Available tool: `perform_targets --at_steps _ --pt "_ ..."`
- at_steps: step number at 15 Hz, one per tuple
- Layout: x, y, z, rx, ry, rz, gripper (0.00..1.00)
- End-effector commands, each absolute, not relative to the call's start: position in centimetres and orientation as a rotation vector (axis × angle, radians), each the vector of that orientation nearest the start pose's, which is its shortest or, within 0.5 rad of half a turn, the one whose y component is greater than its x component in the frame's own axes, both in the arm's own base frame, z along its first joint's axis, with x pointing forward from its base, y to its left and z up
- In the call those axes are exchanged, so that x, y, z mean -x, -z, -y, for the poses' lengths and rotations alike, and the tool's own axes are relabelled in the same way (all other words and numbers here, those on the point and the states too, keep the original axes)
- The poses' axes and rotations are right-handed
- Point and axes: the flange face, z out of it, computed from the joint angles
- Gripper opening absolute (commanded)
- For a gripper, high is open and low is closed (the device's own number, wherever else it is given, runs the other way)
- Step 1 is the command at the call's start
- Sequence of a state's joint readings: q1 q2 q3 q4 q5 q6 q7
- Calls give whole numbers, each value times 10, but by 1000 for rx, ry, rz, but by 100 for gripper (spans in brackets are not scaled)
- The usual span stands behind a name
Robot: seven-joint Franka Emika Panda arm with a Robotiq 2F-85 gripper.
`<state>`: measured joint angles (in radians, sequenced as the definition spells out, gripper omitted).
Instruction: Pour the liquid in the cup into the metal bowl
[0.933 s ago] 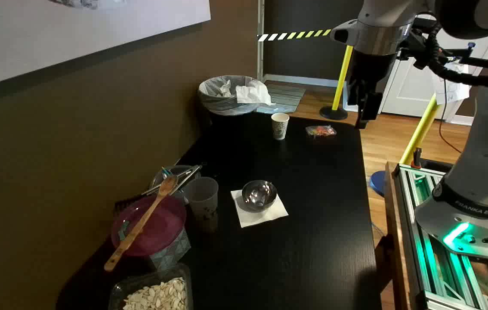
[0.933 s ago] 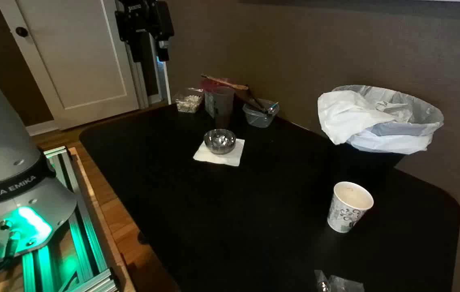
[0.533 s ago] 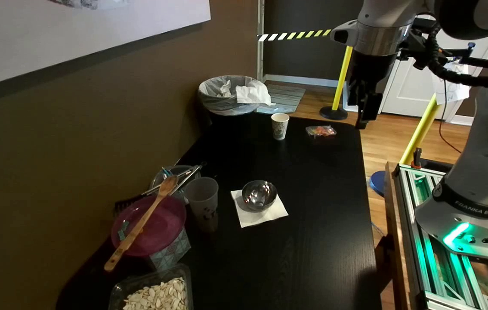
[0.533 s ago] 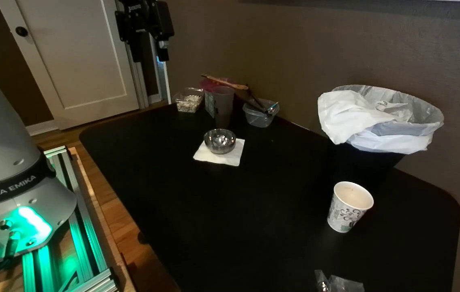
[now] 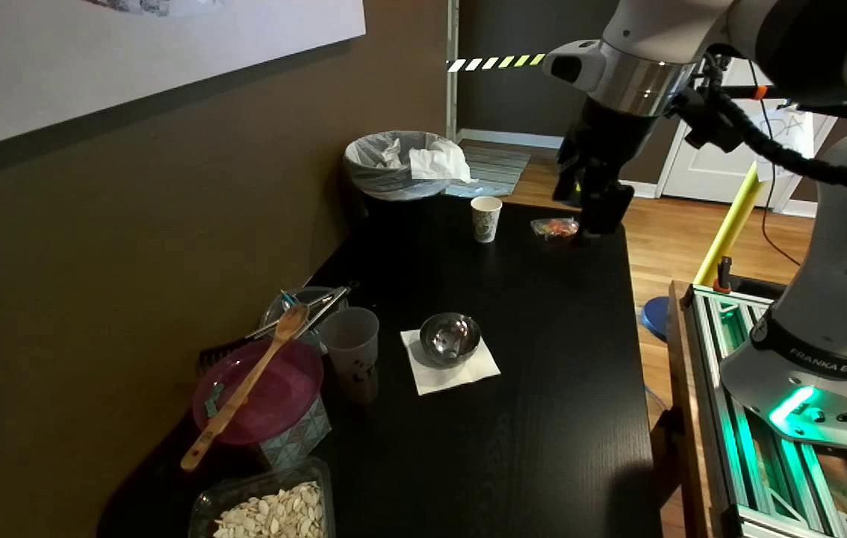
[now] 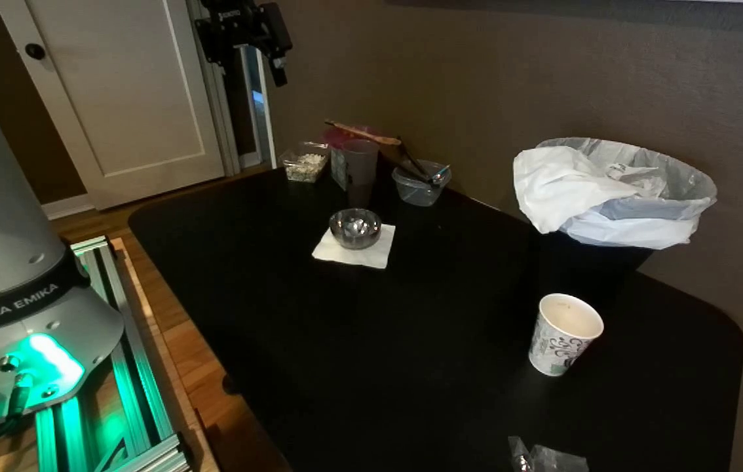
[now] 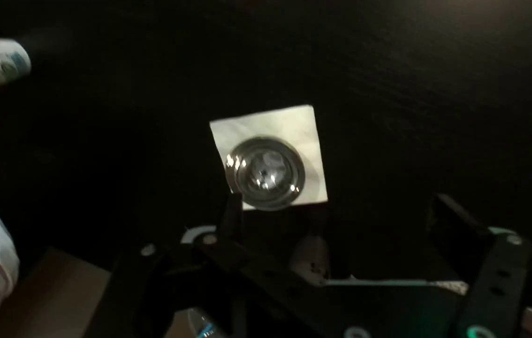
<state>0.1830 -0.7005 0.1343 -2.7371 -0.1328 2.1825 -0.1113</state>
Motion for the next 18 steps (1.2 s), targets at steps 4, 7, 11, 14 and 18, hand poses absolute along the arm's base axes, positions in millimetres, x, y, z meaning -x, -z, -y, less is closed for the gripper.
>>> perform_targets --at_steps 4,7,11,14,18 --pt "-395 -379 -190 3045 302 925 100" --pt "-429 -352 -221 3058 250 888 100" --pt "-475 -323 -267 3142 261 772 100" --pt "-520 -303 -289 3237 381 774 100" --pt "-577 -274 -297 3201 287 821 100"
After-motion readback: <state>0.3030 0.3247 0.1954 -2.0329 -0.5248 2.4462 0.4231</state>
